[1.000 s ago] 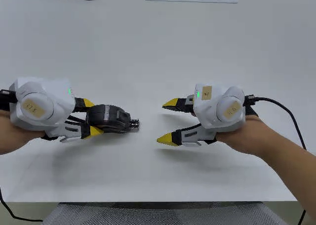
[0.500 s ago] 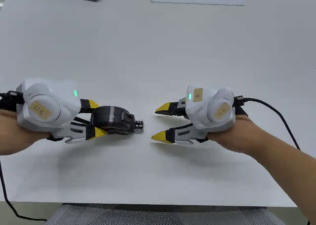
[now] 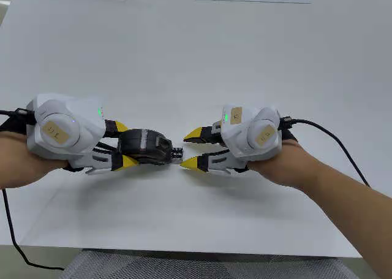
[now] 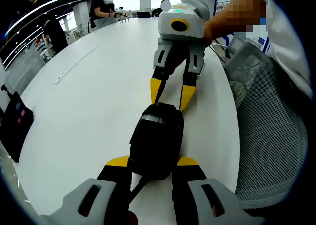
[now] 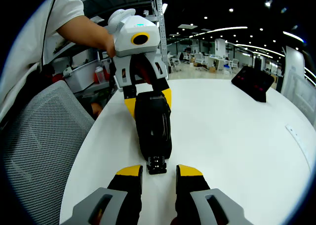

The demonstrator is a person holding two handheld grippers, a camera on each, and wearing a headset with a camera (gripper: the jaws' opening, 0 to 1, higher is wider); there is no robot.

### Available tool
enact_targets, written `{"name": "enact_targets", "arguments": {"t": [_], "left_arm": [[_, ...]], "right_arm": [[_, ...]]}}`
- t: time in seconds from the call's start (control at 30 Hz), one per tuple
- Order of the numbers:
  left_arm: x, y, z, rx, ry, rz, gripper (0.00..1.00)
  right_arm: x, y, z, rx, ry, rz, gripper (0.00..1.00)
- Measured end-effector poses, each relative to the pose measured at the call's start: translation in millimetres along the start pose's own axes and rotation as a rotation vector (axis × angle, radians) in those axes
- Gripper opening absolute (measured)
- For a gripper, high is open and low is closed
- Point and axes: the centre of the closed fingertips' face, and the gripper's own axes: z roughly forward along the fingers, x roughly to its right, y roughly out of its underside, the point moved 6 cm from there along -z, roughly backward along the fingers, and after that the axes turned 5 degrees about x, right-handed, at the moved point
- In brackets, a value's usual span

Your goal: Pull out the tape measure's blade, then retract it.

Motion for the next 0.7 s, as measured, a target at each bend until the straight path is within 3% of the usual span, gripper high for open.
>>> {"name": "enact_targets", "arguments": {"t": [0.7], "left_arm": [[0.9, -0.5, -0.1, 0.002, -0.001, 0.004, 0.26]], "right_arm": [[-2.9, 2.5, 13.7, 0.011, -0.021, 0.003, 0.14]]}}
